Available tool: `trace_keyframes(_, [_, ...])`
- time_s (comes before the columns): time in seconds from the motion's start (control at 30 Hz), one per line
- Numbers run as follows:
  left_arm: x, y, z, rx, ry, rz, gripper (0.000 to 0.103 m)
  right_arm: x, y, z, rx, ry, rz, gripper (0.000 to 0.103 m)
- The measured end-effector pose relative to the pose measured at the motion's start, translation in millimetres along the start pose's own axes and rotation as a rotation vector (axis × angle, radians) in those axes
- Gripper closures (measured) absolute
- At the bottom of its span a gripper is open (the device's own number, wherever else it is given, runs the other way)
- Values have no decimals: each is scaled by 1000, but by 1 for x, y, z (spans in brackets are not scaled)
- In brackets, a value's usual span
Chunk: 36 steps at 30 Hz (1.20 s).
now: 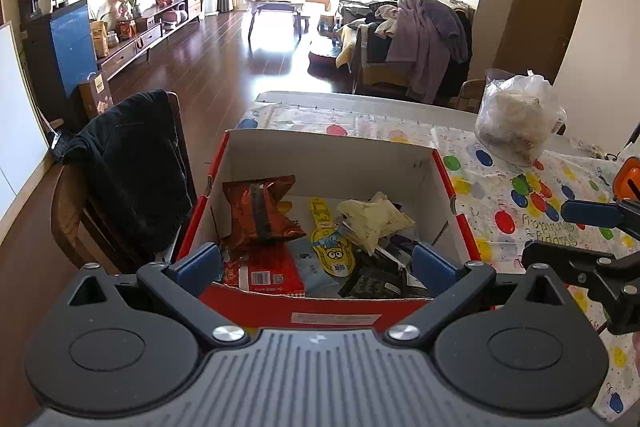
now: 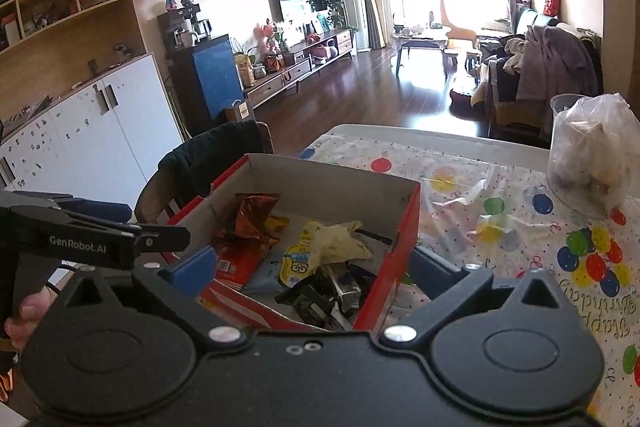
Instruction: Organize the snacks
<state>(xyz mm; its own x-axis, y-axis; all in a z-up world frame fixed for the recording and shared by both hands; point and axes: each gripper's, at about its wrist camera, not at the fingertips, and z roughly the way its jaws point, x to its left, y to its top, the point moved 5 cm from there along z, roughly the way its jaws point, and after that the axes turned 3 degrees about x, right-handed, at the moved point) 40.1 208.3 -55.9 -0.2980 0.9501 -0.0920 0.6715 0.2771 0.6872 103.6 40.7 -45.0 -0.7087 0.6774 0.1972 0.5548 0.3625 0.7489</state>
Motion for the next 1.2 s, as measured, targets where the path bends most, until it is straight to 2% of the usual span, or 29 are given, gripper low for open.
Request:
trace_keyframes(0.5, [-6, 5, -7, -17, 18, 9, 0, -10, -4, -2, -12, -5, 44, 0])
trace_keyframes(0.93, [-18, 10, -31, -74, -10, 29, 0, -14, 0, -9, -48, -35, 74, 0])
trace_keyframes(1.2, [-21, 8, -35, -80, -24, 29, 0, -15, 2, -7, -45, -41, 92, 0])
